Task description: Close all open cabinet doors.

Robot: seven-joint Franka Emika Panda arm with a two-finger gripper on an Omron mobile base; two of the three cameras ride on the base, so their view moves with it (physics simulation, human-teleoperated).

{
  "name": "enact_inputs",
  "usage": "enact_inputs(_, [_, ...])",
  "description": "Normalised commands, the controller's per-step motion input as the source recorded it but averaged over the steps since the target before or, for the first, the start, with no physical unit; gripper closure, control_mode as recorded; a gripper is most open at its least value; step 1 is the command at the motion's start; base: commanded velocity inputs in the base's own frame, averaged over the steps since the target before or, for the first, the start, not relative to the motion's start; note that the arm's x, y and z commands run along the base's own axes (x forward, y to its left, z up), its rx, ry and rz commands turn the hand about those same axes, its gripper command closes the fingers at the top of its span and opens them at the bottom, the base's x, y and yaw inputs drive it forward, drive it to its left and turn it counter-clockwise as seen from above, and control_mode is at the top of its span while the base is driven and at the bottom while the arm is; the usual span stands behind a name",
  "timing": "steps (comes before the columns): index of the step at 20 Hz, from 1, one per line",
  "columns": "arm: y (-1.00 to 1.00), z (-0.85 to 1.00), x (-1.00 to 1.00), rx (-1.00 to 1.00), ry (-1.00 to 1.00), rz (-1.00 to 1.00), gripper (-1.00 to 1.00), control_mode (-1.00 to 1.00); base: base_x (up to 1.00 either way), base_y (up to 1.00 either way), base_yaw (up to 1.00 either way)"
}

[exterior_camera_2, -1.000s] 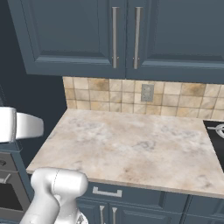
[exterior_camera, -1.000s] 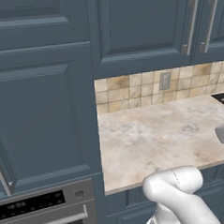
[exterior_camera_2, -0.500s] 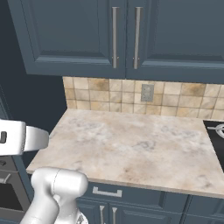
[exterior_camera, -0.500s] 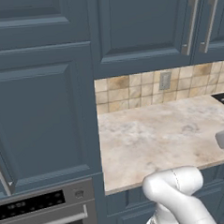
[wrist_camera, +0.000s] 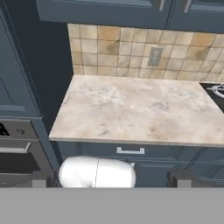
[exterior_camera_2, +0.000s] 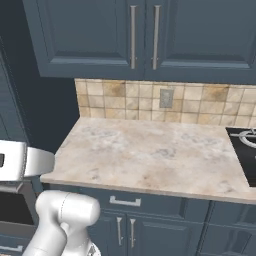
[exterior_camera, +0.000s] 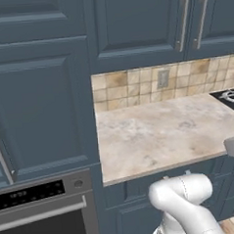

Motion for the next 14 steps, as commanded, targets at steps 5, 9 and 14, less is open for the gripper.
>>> enact_inputs(5, [0.0,0.0,0.0,0.0,0.0,0.0,-1.0,1.0,-0.94,0.61,-0.07])
enact_inputs(9, [0.0,0.0,0.0,0.0,0.0,0.0,-1.0,1.0,-0.55,0.94,-0.01])
enact_inputs(14, [0.0,0.0,0.0,0.0,0.0,0.0,-1.0,1.0,-0.14,1.0,0.0])
